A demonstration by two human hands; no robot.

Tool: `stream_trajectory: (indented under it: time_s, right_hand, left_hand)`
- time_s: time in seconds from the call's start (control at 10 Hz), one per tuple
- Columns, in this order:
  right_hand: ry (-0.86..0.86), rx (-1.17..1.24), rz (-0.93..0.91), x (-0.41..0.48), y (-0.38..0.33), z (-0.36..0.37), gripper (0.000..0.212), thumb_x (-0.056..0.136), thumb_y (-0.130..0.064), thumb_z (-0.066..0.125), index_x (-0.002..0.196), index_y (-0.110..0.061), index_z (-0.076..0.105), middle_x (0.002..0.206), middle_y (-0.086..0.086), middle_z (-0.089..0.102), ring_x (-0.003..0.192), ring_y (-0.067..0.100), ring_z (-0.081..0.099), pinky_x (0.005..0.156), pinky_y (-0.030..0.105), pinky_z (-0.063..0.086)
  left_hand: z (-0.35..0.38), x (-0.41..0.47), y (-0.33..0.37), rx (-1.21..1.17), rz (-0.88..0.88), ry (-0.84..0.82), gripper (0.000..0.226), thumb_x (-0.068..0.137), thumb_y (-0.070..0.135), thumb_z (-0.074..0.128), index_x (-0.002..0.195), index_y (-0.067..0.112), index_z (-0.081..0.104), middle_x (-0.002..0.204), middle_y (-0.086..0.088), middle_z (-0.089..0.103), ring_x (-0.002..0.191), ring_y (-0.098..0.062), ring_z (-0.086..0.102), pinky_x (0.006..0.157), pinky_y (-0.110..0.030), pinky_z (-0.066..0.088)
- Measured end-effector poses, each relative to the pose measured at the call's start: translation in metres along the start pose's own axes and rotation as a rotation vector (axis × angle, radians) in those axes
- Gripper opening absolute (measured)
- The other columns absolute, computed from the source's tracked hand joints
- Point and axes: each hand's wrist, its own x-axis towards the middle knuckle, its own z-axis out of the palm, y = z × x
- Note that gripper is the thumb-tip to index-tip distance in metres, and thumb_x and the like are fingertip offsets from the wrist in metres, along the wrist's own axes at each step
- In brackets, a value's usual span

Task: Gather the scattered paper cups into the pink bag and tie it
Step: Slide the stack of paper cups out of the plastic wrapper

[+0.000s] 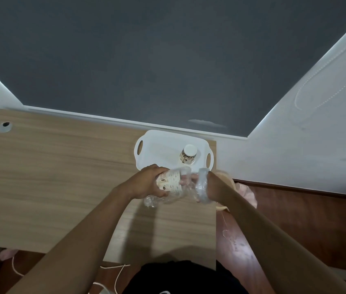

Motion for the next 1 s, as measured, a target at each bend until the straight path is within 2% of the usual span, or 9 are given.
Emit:
stream_trajectory:
  time_s: [0.1, 0.2, 0.3, 0.4, 0.6, 0.7, 0.8, 0.9, 1.0]
  right_hand:
    - [-0.01, 0.108, -0.02, -0.004, -0.009, 0.006, 0.043, 0.105, 0.009, 0.053, 0.147, 0.0, 0.056, 0.141, 0.018, 0.067, 0.12, 0.029, 0.067, 0.07, 0.022, 0.042]
    - [-0.026, 0.379, -0.093, 0.006, -0.003, 0.012, 0.033, 0.099, 0.027, 0.05, 0.102, 0.002, 0.071, 0.08, 0.0, 0.076, 0.072, 0.006, 0.065, 0.059, 0.013, 0.042]
    - [-0.044, 0.393, -0.227, 0.0, -0.003, 0.002, 0.045, 0.086, 0.031, 0.058, 0.065, -0.009, 0.06, 0.05, -0.014, 0.058, 0.048, -0.007, 0.056, 0.053, 0.005, 0.039]
    - [-0.059, 0.339, -0.219, 0.002, 0.0, -0.009, 0.02, 0.089, 0.027, 0.063, 0.09, 0.01, 0.072, 0.077, 0.005, 0.066, 0.067, -0.001, 0.06, 0.066, 0.016, 0.046]
    - [-0.015, 0.319, -0.234, 0.002, -0.003, -0.023, 0.031, 0.098, 0.015, 0.068, 0.128, 0.018, 0.066, 0.12, 0.04, 0.071, 0.106, 0.05, 0.072, 0.087, 0.044, 0.055]
    - [-0.003, 0.23, -0.078, 0.007, 0.0, -0.028, 0.05, 0.102, 0.007, 0.062, 0.15, 0.01, 0.051, 0.144, 0.033, 0.063, 0.131, 0.05, 0.064, 0.111, 0.054, 0.055]
    - [-0.019, 0.278, -0.069, 0.005, 0.002, -0.034, 0.046, 0.105, -0.005, 0.066, 0.149, 0.002, 0.056, 0.142, 0.026, 0.066, 0.129, 0.046, 0.067, 0.111, 0.055, 0.057]
    - [0.035, 0.381, -0.165, -0.004, 0.007, -0.047, 0.024, 0.107, -0.009, 0.068, 0.109, -0.026, 0.085, 0.099, 0.0, 0.08, 0.083, 0.02, 0.071, 0.079, 0.037, 0.057]
    - [0.057, 0.491, -0.174, -0.014, 0.008, -0.054, 0.053, 0.099, 0.005, 0.063, 0.057, -0.025, 0.076, 0.058, -0.022, 0.061, 0.058, 0.007, 0.043, 0.058, 0.028, 0.042]
  left_hand:
    - [0.005, 0.001, 0.012, 0.014, 0.017, -0.005, 0.078, 0.078, 0.038, 0.101, 0.147, 0.025, 0.067, 0.118, 0.006, 0.059, 0.109, -0.014, 0.058, 0.091, -0.025, 0.043]
    - [0.007, 0.002, 0.018, 0.005, 0.034, 0.011, 0.076, 0.078, 0.038, 0.101, 0.144, 0.022, 0.067, 0.117, 0.008, 0.059, 0.109, -0.014, 0.057, 0.087, -0.024, 0.041]
    - [0.004, 0.0, 0.019, -0.005, 0.053, 0.034, 0.074, 0.077, 0.033, 0.1, 0.142, 0.023, 0.066, 0.114, 0.012, 0.058, 0.111, -0.014, 0.055, 0.085, -0.019, 0.041]
    - [-0.003, -0.003, 0.017, 0.032, 0.072, 0.053, 0.076, 0.078, 0.021, 0.095, 0.147, 0.023, 0.062, 0.125, 0.006, 0.064, 0.115, -0.015, 0.057, 0.09, -0.023, 0.046]
    - [-0.014, -0.011, 0.009, 0.014, 0.064, 0.125, 0.063, 0.086, 0.017, 0.09, 0.14, 0.025, 0.06, 0.121, 0.007, 0.066, 0.103, -0.019, 0.066, 0.09, -0.037, 0.056]
    - [-0.016, -0.014, 0.004, 0.024, 0.077, 0.16, 0.051, 0.092, 0.025, 0.09, 0.132, 0.024, 0.059, 0.11, 0.01, 0.065, 0.095, -0.018, 0.062, 0.085, -0.038, 0.053]
    - [-0.017, -0.017, -0.008, 0.077, 0.046, 0.201, 0.041, 0.095, 0.024, 0.087, 0.127, 0.022, 0.062, 0.093, 0.006, 0.062, 0.083, -0.022, 0.056, 0.072, -0.038, 0.046]
    - [-0.022, -0.023, -0.028, 0.093, -0.052, 0.25, 0.016, 0.101, 0.017, 0.08, 0.113, 0.014, 0.07, 0.085, 0.002, 0.063, 0.08, -0.025, 0.056, 0.072, -0.039, 0.048]
    - [-0.024, -0.029, -0.038, 0.066, -0.114, 0.241, 0.005, 0.105, 0.012, 0.071, 0.102, 0.007, 0.071, 0.08, -0.002, 0.062, 0.079, -0.028, 0.055, 0.076, -0.042, 0.053]
